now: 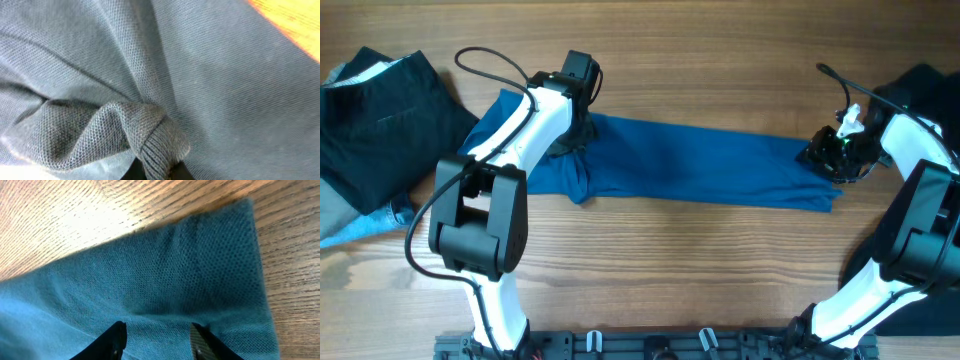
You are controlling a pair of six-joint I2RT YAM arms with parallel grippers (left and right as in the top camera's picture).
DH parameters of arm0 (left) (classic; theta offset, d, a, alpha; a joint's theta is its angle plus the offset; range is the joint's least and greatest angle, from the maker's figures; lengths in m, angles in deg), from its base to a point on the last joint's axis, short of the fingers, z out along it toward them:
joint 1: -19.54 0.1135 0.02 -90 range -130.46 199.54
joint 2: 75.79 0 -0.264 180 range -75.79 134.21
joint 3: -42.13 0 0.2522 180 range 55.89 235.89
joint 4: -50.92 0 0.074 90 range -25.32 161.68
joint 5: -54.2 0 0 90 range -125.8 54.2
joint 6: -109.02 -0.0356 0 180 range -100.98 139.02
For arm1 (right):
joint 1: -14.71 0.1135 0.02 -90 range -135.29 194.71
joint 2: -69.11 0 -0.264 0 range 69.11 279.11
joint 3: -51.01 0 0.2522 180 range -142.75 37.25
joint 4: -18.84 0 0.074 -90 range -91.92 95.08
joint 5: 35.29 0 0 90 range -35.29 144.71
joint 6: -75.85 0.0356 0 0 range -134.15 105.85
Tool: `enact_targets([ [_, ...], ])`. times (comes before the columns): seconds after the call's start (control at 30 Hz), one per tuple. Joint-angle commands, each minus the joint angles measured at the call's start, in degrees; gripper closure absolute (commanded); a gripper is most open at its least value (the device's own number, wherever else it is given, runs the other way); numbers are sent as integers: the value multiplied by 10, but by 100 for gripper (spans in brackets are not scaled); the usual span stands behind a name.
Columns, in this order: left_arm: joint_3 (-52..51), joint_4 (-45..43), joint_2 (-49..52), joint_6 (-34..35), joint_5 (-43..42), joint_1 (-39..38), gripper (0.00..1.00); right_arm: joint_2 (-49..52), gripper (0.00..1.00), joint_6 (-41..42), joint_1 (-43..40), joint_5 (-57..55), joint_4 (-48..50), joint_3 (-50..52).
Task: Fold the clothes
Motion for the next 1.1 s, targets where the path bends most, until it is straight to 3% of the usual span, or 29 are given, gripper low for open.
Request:
enact_targets([
  [0.0, 2, 46, -41, 3, 27, 5, 96, -7, 51, -13, 1, -26, -1, 7],
  [0.3, 0, 201, -78, 3, 23, 41, 93, -7, 50, -12, 1, -25, -2, 7],
  [0.63, 0, 253, -78, 3, -52, 37, 94, -7, 50, -13, 1, -26, -8, 7],
  [1.07, 0, 313, -78, 3, -52, -4, 94, -7, 51, -12, 1, -26, -7, 7],
])
